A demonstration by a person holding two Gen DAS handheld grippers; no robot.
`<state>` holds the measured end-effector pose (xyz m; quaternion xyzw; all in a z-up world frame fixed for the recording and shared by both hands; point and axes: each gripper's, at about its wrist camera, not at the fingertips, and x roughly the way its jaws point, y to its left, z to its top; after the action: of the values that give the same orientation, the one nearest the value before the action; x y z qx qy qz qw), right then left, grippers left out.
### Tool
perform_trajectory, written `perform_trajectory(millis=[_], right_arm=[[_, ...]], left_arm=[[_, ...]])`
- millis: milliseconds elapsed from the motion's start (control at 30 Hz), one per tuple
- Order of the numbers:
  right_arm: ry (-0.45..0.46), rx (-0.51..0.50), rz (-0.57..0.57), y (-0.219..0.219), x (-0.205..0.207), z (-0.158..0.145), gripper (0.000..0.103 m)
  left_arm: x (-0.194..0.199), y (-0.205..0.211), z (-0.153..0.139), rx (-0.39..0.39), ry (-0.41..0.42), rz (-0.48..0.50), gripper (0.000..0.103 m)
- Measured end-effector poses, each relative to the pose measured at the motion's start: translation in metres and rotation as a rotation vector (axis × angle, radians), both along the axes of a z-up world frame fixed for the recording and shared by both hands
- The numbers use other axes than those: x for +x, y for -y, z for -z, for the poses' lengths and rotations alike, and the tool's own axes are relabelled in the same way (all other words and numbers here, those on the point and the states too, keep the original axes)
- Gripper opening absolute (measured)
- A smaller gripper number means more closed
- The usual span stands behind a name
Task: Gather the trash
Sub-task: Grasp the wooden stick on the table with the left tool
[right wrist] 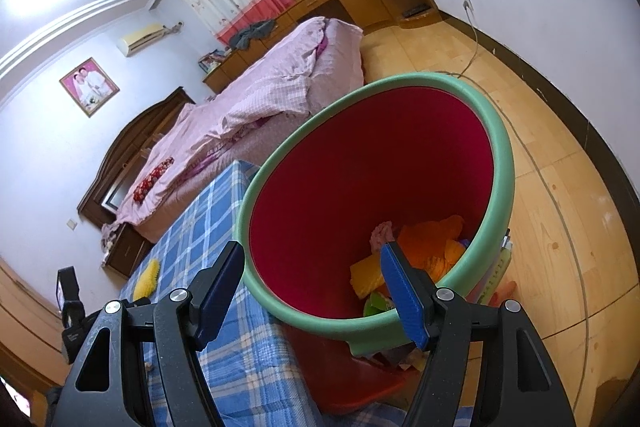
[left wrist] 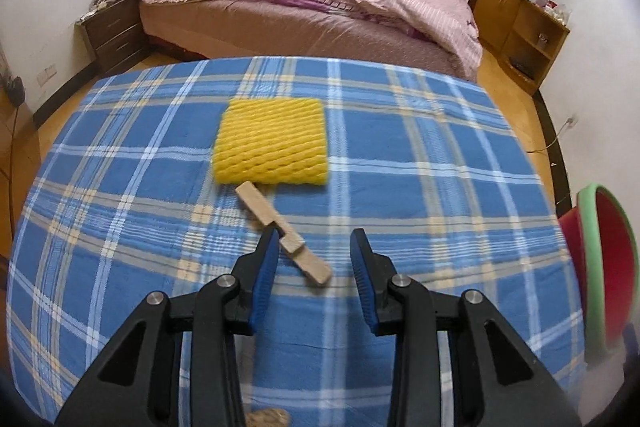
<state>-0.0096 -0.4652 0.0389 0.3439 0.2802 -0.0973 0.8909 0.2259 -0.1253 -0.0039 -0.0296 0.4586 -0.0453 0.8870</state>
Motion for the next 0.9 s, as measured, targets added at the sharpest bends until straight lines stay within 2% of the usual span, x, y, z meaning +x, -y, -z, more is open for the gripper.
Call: perform_trajectory(millis=[100,200,367,433,533,733,900], right_arm=[[-0.006,0.002,-0.002,-0.001,0.001,0.001,0.072],[-0.012,0.004,-0.005,-0.002,0.003,0.001,0.072],[-0.015,0.007,-0.009,-0.003,0.005,0.002,0.072],[-0.016,0.005,-0.013,-0.005,0.005,0.0,0.072],[-0.011,-0.007,-0.018,-0.01,0.005,-0.004,0.072],[0.003,-0.034,-0.051,-0.027,0.008,-0.017,0.072],[0.005,-0.072,-0.1,-0.049,0.017,-0.028,0.072]], left_arm=[[0.004,-0.004,0.007,-0.004,-0.022,-0.012,0.036],[0.003,-0.006,0.006,-0.01,-0.007,-0.012,0.033],[0.001,-0.012,0.007,-0.034,0.002,-0.011,0.016],[0.0,-0.019,0.007,-0.071,0.001,-0.021,0.01],[-0.005,-0.032,0.007,-0.155,-0.006,-0.029,0.01],[-0.016,-0.042,0.005,-0.213,-0.015,-0.004,0.01],[-0.024,-0.057,-0.008,-0.222,0.024,-0.005,0.01]])
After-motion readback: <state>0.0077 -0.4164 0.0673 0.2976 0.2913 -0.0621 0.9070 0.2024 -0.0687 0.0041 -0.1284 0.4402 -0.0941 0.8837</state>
